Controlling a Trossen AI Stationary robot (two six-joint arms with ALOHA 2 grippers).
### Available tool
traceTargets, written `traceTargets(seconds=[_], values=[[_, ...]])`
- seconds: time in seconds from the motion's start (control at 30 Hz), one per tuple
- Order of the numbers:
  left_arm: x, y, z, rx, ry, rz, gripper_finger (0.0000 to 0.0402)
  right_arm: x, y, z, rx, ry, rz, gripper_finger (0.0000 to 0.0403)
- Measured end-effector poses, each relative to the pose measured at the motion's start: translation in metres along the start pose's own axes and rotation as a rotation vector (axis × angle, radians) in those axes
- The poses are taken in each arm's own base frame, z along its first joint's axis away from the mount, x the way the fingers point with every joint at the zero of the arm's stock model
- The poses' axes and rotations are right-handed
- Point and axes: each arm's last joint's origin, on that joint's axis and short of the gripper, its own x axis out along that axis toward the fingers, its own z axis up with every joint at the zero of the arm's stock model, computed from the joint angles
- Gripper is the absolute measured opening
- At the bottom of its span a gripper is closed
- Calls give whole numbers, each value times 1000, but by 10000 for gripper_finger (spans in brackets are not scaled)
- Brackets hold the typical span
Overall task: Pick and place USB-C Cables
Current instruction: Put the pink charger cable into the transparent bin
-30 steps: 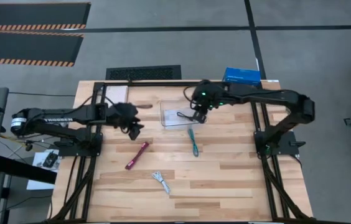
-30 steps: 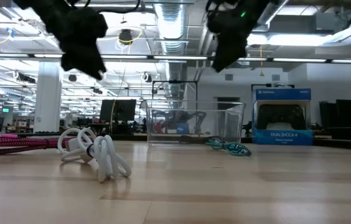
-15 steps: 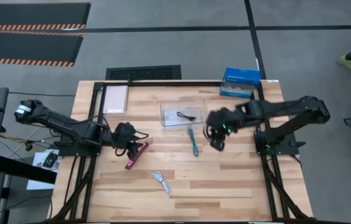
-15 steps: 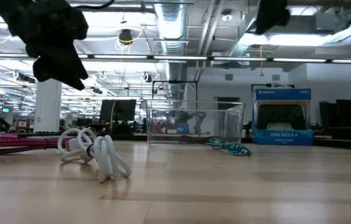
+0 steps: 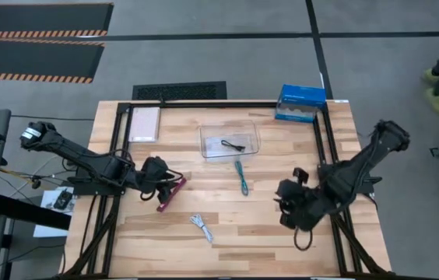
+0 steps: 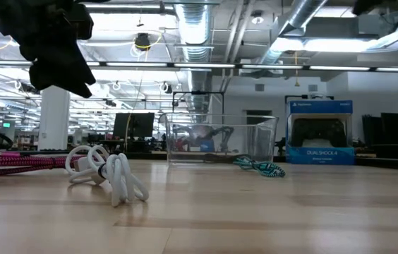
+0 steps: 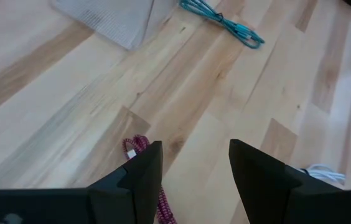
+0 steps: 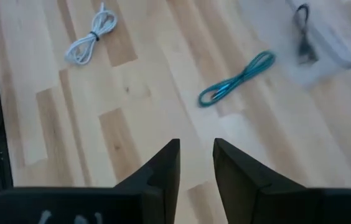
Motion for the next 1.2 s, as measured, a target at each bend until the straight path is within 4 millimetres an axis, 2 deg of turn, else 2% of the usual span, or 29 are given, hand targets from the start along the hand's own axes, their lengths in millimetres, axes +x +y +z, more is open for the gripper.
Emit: traceTargets(seconds=[0.1,0.2,0.37,0.6,0.77,0.93,1.2], values=[[0,0,0,4,1,2,173,3,7,-15,40,-4,30,119],[0,0,0,5,4,5,173,17,17,-26,62,-7,57,119],[0,1,0,7,5,6,173,36,32,-33,49,3,48,123],[0,2,-2,46,19,22,173,70,40,-38,24,73,-25,169],[0,4,-3,71,37,39,173,86,42,-41,25,174,-28,202],[8,5,-7,61,46,105,176,88,42,-41,32,185,-20,222],[43,1,-27,87,202,198,165,84,41,-37,48,166,-2,226]])
